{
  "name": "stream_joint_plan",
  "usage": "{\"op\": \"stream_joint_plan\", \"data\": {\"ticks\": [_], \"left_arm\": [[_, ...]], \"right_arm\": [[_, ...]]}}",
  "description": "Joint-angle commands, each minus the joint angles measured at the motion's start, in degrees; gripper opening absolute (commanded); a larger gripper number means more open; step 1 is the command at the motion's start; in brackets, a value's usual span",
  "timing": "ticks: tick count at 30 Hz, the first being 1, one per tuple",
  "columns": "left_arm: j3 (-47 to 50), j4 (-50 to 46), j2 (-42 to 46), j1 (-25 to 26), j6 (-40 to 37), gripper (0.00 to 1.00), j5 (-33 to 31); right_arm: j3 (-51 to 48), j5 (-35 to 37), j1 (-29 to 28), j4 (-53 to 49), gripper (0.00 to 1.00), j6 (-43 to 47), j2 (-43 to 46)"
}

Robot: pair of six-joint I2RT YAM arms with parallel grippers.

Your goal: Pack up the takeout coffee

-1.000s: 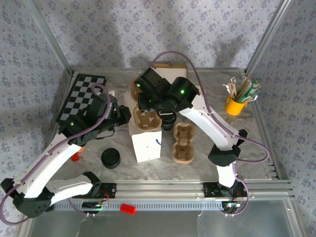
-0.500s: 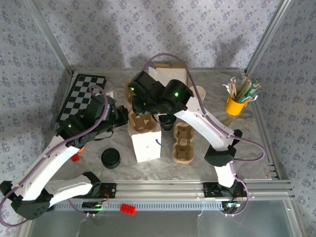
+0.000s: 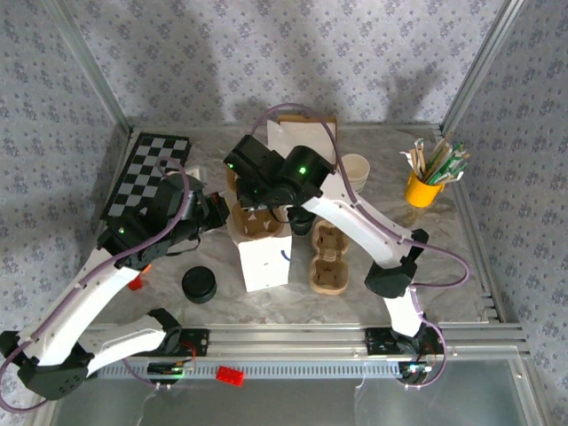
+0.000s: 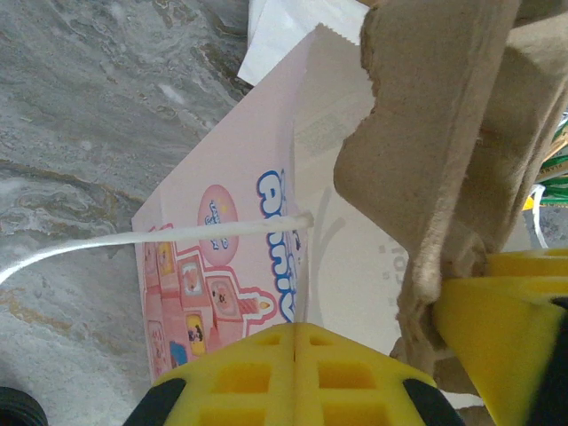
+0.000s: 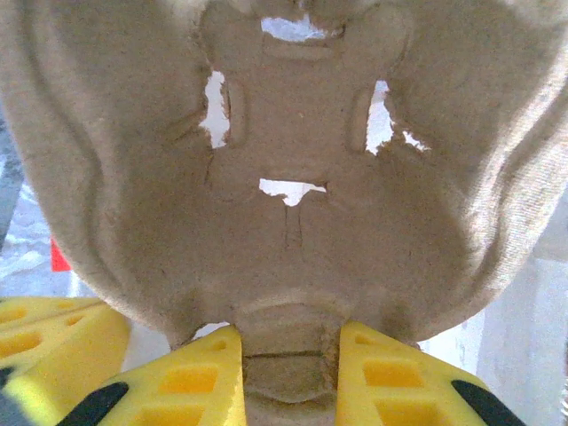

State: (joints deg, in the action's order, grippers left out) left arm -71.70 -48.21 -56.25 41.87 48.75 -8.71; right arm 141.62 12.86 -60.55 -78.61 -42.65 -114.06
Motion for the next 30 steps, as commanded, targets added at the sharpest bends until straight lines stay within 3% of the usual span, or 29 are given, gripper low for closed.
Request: {"op": "stream_joint_plan", "data": {"ticks": [1,15,30], "left_arm": [[0.34,-1.1,0.58,-0.39,0.16,0.0,0.71],[0.08,-1.44,0.89,-1.02,-0.05,0.0,1.48],[-0.5,-1.34,0.88,-1.09,0.51,0.0,0.96]], "right_arm": [[0.13,3.24,0.54,-0.25,0.25,0.31,2.26],[3.58,5.45,2.06,1.97,0.25,1.7,1.03],[3.15,6.78,-0.07,0.99,0.24,0.71,-0.66]]}}
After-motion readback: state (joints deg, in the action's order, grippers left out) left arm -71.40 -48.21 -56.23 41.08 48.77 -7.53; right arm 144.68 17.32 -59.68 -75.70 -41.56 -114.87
